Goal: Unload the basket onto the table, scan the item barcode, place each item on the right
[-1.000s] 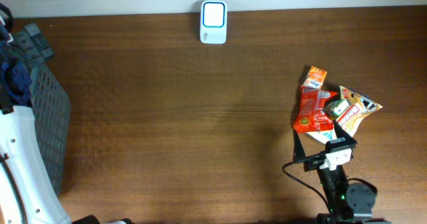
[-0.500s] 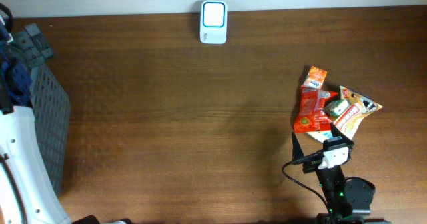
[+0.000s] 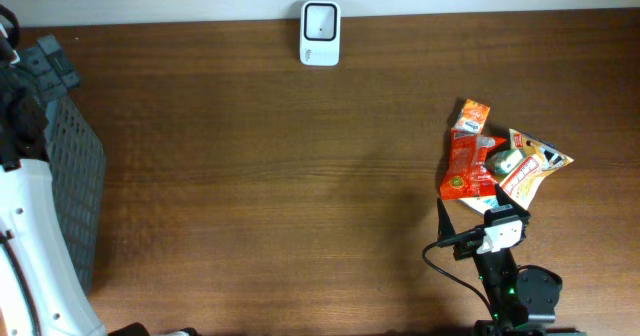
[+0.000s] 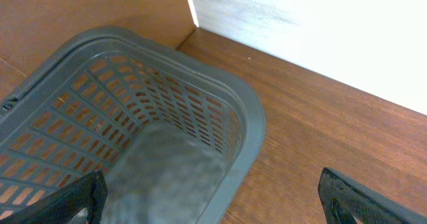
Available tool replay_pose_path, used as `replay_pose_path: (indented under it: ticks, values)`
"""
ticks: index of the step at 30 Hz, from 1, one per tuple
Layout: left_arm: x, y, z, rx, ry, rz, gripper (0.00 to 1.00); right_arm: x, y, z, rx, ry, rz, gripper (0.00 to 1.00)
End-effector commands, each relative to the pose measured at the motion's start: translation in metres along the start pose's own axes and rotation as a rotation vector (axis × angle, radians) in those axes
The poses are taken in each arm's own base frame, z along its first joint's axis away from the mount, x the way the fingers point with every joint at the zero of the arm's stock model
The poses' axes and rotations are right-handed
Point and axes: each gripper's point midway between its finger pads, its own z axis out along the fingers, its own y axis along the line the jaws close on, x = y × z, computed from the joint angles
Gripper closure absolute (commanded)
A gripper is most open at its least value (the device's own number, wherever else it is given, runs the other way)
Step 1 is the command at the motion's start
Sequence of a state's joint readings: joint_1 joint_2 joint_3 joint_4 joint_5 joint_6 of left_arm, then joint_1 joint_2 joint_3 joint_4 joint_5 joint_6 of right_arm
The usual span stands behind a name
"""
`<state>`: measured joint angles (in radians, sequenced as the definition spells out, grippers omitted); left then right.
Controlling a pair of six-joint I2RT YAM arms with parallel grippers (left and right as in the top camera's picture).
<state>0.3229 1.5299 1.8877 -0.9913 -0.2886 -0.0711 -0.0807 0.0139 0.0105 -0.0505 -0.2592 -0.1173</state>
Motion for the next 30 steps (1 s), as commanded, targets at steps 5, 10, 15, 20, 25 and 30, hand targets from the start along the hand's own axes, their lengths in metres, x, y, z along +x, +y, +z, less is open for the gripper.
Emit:
replay_pose_path:
  ticks: [5,10,15,20,25,30]
  values:
    - [0.020,-0.014,-0.002,0.089,0.084,0.026,0.01,0.002,0.000,0.000,0.003,0.003,-0.005,0.01]
    - [0.059,-0.017,-0.007,0.117,0.240,0.049,0.01,0.002,0.000,0.000,0.003,0.003,-0.005,0.01]
    - [0.074,-0.022,-0.013,0.161,0.231,0.043,0.01,0.002,0.000,0.000,0.003,0.003,-0.005,0.01]
    - [0.092,-0.048,-0.014,0.308,0.053,0.061,0.01,0.002,0.000,0.000,0.003,0.003,-0.005,0.01]
    - [0.148,-0.076,-0.006,0.450,-0.087,0.076,0.01,0.002,0.000,0.000,0.003,0.003,-0.005,0.01]
    - [0.195,-0.096,-0.002,0.589,-0.296,0.051,0.01,0.002,0.000,0.000,0.003,0.003,-0.005,0.01]
